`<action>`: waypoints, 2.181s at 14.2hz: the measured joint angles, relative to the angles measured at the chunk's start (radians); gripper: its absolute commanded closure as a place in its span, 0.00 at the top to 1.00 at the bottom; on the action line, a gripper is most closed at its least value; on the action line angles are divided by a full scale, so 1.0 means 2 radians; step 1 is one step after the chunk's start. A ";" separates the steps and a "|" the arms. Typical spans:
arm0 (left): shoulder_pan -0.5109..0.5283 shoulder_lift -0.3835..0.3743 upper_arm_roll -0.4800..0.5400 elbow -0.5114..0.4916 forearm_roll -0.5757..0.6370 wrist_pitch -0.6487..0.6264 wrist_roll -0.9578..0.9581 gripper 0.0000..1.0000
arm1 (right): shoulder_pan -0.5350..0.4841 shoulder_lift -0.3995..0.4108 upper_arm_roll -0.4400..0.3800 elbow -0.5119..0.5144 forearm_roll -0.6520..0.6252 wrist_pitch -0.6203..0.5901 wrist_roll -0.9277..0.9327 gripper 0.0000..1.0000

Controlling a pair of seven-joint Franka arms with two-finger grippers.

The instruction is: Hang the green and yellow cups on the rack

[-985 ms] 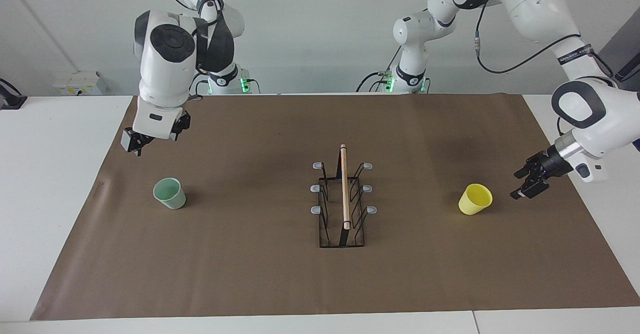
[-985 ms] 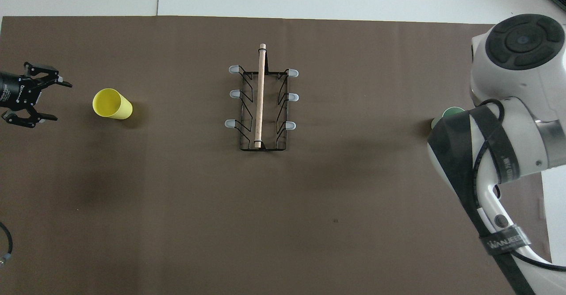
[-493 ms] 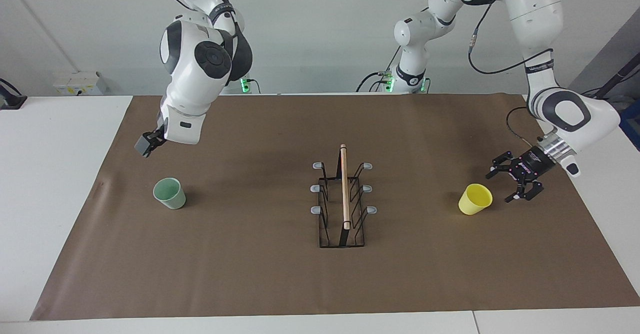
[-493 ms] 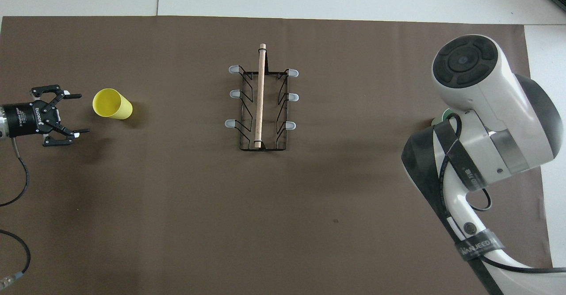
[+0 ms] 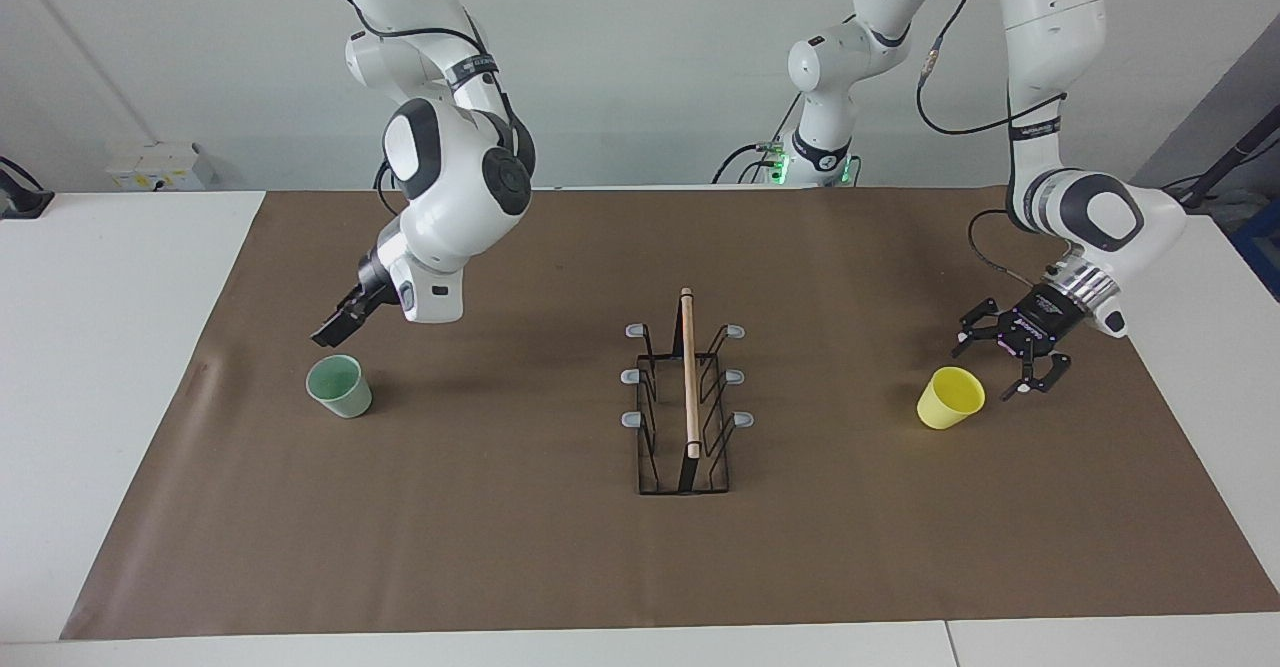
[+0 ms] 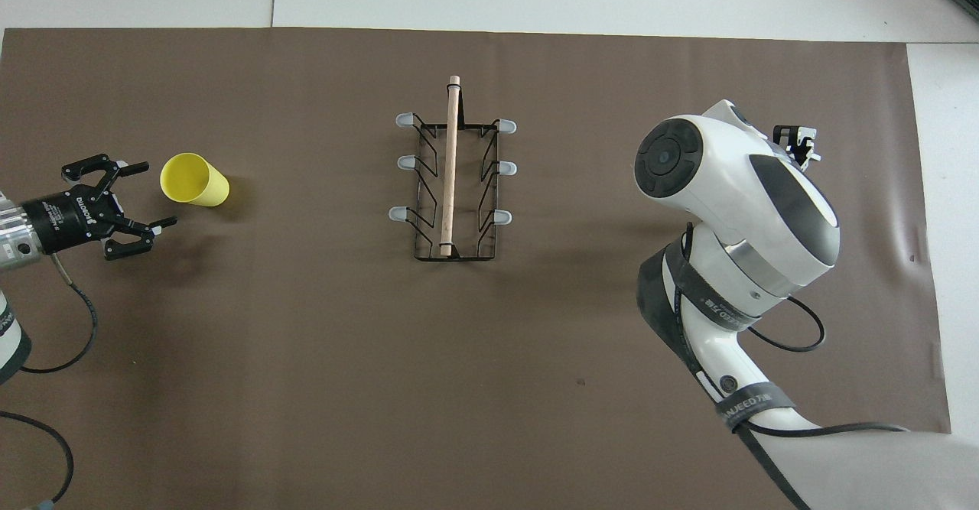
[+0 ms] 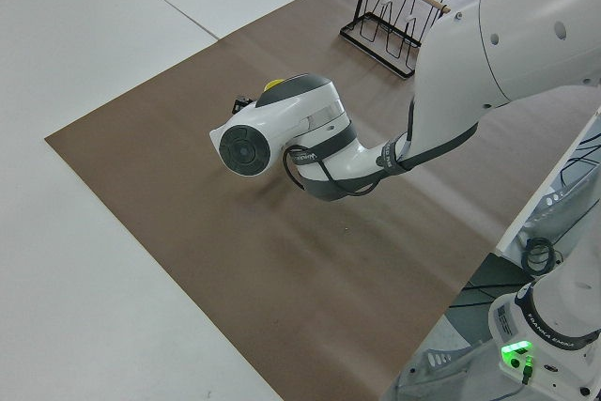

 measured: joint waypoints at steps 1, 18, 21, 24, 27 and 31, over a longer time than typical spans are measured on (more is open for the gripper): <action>-0.004 0.000 -0.001 -0.001 -0.005 0.006 -0.001 1.00 | 0.000 0.006 -0.001 -0.007 -0.008 0.015 0.000 1.00; -0.054 0.004 -0.002 -0.023 -0.067 0.082 -0.004 1.00 | -0.010 0.097 -0.005 -0.045 -0.038 0.140 0.103 1.00; -0.054 0.006 -0.002 -0.024 -0.067 0.093 -0.003 1.00 | -0.027 0.098 -0.005 -0.058 -0.041 0.154 0.084 1.00; -0.057 0.009 -0.002 -0.024 -0.069 0.097 -0.003 1.00 | -0.027 0.098 -0.004 -0.064 -0.064 0.154 0.036 1.00; -0.066 0.010 -0.002 -0.024 -0.079 0.106 -0.003 0.87 | -0.023 0.099 -0.003 -0.071 -0.098 0.154 0.001 1.00; -0.066 0.009 -0.002 -0.024 -0.082 0.110 -0.001 0.00 | -0.018 0.102 -0.002 -0.099 -0.172 0.164 -0.003 1.00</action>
